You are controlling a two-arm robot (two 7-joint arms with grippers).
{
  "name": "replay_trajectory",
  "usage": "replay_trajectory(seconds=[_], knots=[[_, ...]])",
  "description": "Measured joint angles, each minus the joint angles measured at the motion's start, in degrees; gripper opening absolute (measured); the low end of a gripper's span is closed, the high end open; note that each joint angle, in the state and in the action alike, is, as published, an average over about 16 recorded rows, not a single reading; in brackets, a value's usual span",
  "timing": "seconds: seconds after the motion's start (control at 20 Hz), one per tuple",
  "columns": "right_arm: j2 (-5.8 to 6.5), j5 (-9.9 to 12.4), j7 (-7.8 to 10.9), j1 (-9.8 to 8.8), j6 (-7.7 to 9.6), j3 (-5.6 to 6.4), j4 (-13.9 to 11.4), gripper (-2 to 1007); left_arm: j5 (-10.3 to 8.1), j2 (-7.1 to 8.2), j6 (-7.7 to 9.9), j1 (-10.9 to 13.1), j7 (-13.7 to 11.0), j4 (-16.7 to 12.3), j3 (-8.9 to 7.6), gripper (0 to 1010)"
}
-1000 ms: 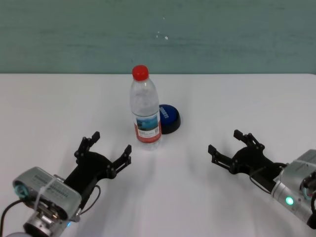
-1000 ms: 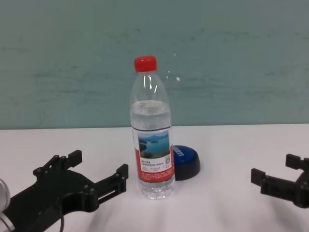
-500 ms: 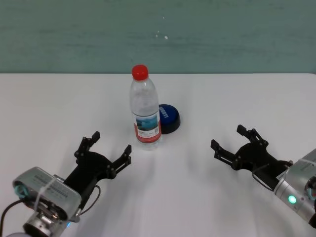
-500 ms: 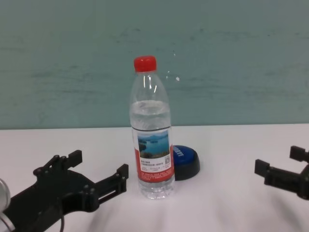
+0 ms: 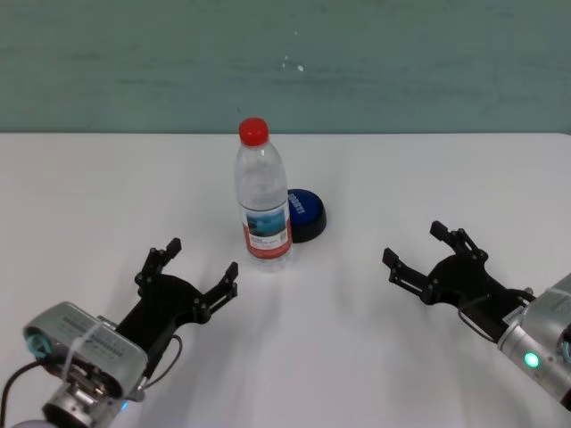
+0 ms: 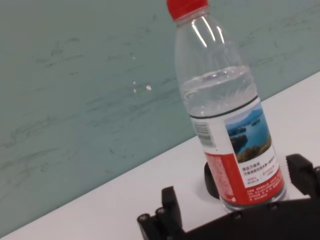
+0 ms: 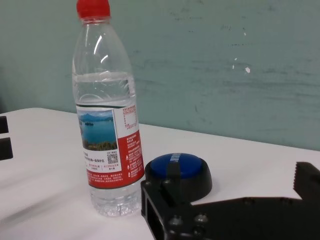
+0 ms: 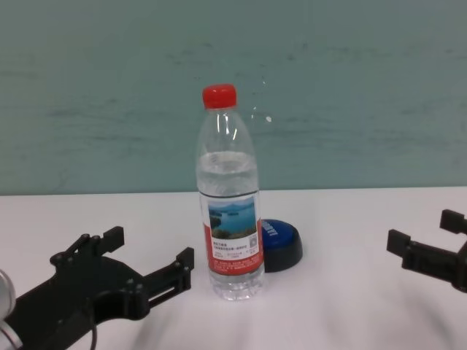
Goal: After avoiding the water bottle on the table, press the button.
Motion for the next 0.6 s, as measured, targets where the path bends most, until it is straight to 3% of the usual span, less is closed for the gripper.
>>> replay_trajectory(seconds=[0.6], knots=[[-0.03,-0.1,0.09,-0.03,-0.21,0.02,-0.21,1004,0.0,0.0,0.0,0.0,0.0,0.0,0.0,1000]])
